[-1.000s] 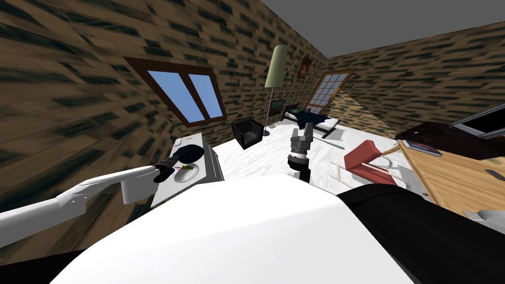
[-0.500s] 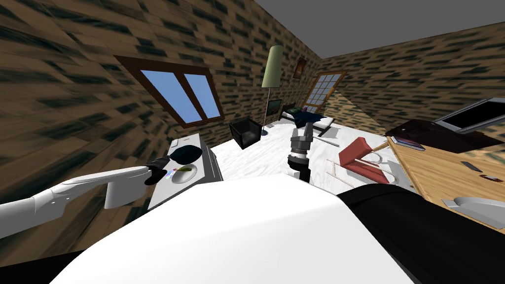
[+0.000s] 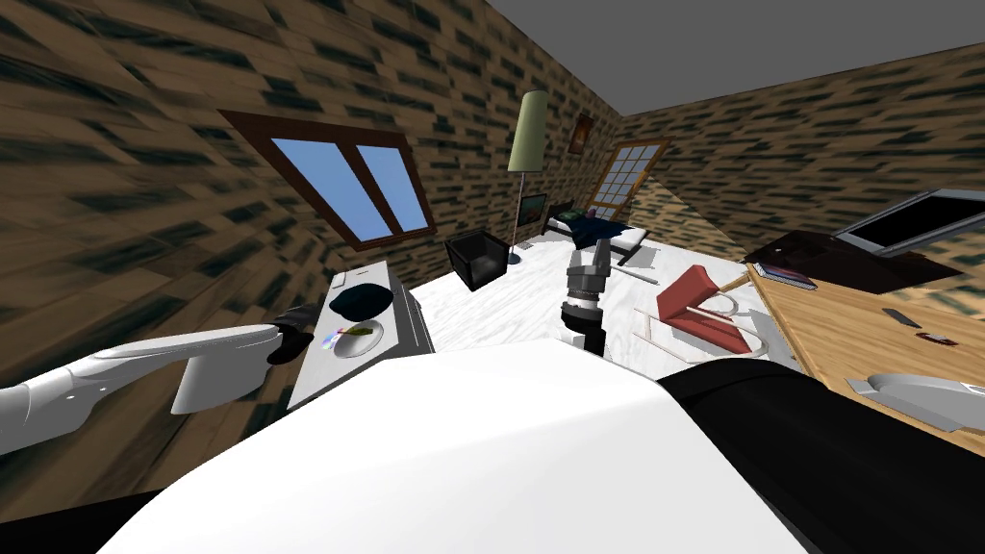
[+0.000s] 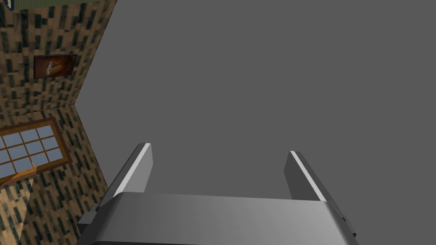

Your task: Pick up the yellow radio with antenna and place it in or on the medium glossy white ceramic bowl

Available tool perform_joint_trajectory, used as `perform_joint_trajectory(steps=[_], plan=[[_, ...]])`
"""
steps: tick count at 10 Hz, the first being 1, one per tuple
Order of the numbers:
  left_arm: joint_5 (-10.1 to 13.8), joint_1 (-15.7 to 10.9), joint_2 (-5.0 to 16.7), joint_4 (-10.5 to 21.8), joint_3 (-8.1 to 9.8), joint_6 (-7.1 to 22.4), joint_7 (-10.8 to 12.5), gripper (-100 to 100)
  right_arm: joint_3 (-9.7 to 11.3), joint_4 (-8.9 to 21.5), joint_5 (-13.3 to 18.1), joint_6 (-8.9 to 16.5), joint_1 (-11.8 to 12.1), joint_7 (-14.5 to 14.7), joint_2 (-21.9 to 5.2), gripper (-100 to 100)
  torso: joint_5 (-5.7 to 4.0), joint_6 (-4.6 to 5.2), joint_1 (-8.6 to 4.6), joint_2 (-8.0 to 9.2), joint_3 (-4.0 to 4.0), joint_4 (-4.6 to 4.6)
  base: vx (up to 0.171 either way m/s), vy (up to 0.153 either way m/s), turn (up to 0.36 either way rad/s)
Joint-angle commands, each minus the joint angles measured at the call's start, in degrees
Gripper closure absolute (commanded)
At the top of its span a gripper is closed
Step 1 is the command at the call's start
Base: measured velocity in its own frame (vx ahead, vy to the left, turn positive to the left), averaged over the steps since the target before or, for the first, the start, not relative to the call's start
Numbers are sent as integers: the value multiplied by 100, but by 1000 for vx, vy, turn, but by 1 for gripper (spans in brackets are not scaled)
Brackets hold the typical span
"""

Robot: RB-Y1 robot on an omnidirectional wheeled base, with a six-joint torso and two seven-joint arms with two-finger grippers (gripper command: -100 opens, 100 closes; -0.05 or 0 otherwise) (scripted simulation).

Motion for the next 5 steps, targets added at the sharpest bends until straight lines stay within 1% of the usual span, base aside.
perform_joint_trajectory(steps=[1, 5], plan=[[0, 0, 0, 0, 0, 0, 0, 0, 0, 0, 0, 0, 0, 0, 0, 0, 0, 0, 0, 0, 0, 0, 0, 0, 0], [0, 0, 0, 0, 0, 0, 0, 0, 0, 0, 0, 0, 0, 0, 0, 0, 0, 0, 0, -1, -1, 0, 0, 0, 0]])
